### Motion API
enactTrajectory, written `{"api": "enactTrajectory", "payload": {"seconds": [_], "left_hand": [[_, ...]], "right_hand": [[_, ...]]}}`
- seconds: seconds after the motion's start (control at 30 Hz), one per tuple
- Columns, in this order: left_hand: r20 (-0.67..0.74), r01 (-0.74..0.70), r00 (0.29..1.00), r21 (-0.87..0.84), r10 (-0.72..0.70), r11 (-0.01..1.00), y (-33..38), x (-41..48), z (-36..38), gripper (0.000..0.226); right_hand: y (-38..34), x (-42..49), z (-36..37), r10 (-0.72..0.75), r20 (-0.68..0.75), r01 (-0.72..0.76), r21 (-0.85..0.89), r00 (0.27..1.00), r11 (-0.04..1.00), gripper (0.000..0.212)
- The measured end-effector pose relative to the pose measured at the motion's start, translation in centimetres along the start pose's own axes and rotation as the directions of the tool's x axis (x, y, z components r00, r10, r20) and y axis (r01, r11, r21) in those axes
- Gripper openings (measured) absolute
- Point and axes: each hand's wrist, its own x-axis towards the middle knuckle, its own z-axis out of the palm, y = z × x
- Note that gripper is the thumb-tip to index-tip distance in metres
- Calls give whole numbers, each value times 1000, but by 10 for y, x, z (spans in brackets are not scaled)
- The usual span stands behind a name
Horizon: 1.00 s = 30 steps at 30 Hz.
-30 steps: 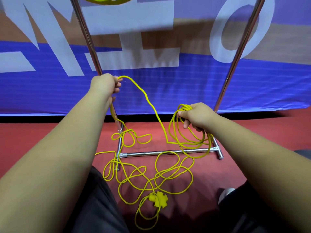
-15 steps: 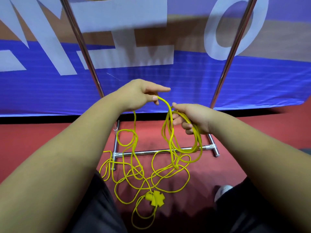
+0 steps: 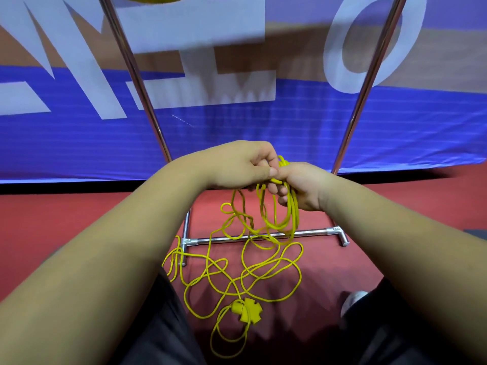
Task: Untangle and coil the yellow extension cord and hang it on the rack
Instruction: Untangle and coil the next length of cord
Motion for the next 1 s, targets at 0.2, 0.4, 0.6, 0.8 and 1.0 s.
{"api": "enactTrajectory", "payload": {"seconds": [0.2,0.4,0.6,0.8,1.0], "left_hand": [[331,478,828,5,-452,879,-6,-7,14,53],[375,315,899,-198,-225,928,-29,-7,18,44],[528,211,833,-27,-165,977,-38,-9,24,38],[612,194,781,-50,-123,980,-38,-12,36,33],[541,311,796,21,-273,950,-50,-15,34,33]], "right_hand": [[-11,7,-4,-129,-93,151,289,987,945,37],[-23,-3,-5,-179,-135,215,336,974,917,41],[-25,-2,-5,-172,-131,204,289,976,936,16],[-27,-7,-5,-132,-142,161,211,981,964,24],[-34,-13,-10,-113,-122,135,183,986,974,22]]}}
